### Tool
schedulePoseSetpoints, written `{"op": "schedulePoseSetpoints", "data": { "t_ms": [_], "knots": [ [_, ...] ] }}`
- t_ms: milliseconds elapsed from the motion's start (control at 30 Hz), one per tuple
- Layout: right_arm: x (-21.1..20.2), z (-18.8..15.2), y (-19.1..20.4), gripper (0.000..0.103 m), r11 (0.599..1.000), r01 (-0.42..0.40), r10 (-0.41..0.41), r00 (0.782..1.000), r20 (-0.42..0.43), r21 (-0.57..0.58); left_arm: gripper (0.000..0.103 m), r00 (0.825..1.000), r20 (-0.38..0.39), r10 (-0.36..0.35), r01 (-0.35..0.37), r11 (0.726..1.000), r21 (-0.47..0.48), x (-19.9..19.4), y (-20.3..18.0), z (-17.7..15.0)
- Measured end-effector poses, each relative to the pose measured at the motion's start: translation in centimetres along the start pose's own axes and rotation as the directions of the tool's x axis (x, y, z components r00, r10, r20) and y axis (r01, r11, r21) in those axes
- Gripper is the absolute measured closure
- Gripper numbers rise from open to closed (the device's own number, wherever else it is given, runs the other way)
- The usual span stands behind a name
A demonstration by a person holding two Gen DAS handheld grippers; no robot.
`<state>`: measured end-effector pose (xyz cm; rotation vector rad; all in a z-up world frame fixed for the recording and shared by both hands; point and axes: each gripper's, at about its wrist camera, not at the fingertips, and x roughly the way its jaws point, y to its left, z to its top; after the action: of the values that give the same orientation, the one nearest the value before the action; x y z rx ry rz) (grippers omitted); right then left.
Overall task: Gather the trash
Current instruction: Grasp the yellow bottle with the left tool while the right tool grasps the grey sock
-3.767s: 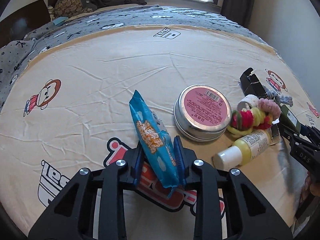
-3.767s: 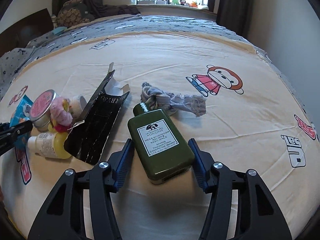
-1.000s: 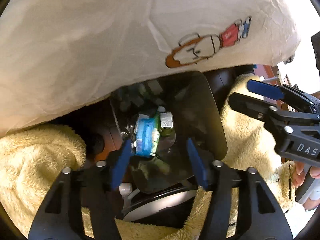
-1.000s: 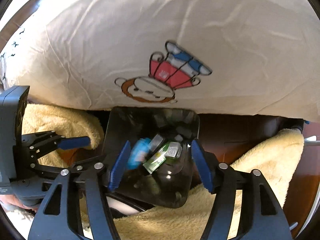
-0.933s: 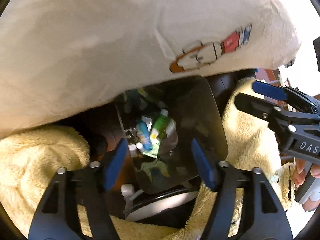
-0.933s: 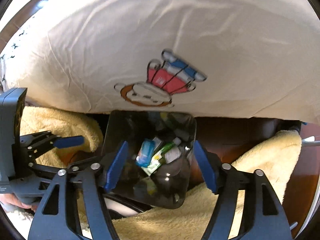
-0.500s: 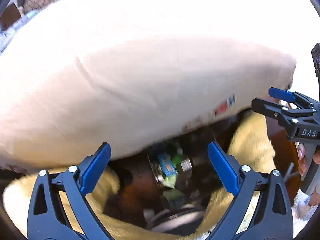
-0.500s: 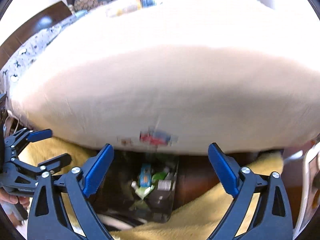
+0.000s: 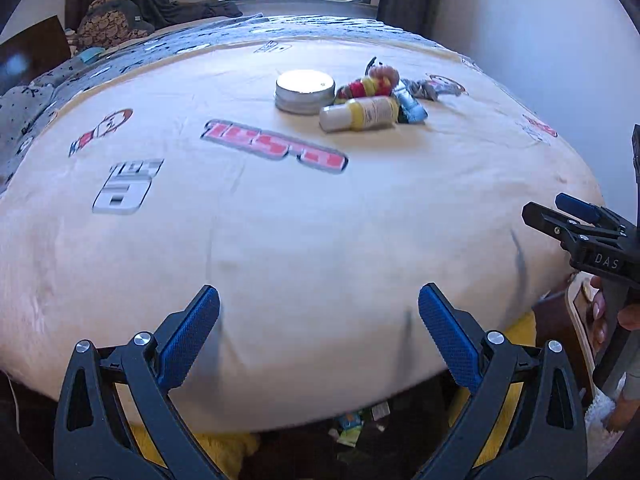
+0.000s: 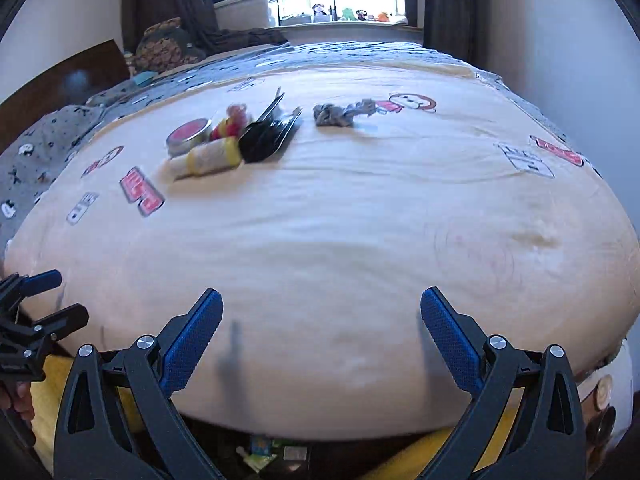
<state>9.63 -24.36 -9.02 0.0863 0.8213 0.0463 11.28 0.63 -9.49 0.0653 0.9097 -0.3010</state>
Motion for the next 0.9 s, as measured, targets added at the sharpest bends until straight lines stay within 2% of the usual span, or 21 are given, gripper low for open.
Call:
{"op": "schedulePoseSetpoints", "data": {
  "t_ms": [200,300,467,533,633,800,900],
  "knots": [
    [2.8,4.6,-1.6,0.004,0.999,0.047,-0.048,0.998,0.039,0.022,0.008,1.000,0.000,-0.005,0.005,1.000,-0.006,3.1,-0.3,3.7],
    [4.8,7.1,-2.6,0.004,0.999,0.021,-0.023,0.999,0.049,0.050,0.008,1.000,-0.007,-0.011,0.011,1.000,-0.008,4.9,-0.8,5.4],
    [7.9,11.0,-3.3,0.005,0.996,0.085,-0.087,0.994,0.070,0.041,0.009,1.000,-0.009,-0.019,0.019,0.999,-0.031,7.0,-1.6,8.2],
    [9.0,12.2,-3.6,0.015,0.994,0.096,-0.099,0.993,0.069,0.044,0.008,1.000,0.000,-0.027,0.027,0.999,-0.032,7.5,-2.2,9.4],
    [10.6,13.8,-3.6,0.022,0.996,0.083,-0.085,0.995,0.055,0.030,0.008,1.000,0.011,-0.021,0.021,0.999,-0.041,8.4,-2.9,10.9],
    [12.5,15.6,-2.9,0.024,0.998,0.056,-0.055,0.997,0.044,-0.004,0.008,1.000,-0.004,0.003,-0.003,0.998,-0.063,10.2,-3.2,12.1],
    [13.9,16.0,-2.7,0.024,0.998,0.054,-0.054,0.999,0.009,-0.011,0.009,1.000,-0.018,0.009,-0.010,0.997,-0.074,11.4,-3.1,12.6]
  ]
}}
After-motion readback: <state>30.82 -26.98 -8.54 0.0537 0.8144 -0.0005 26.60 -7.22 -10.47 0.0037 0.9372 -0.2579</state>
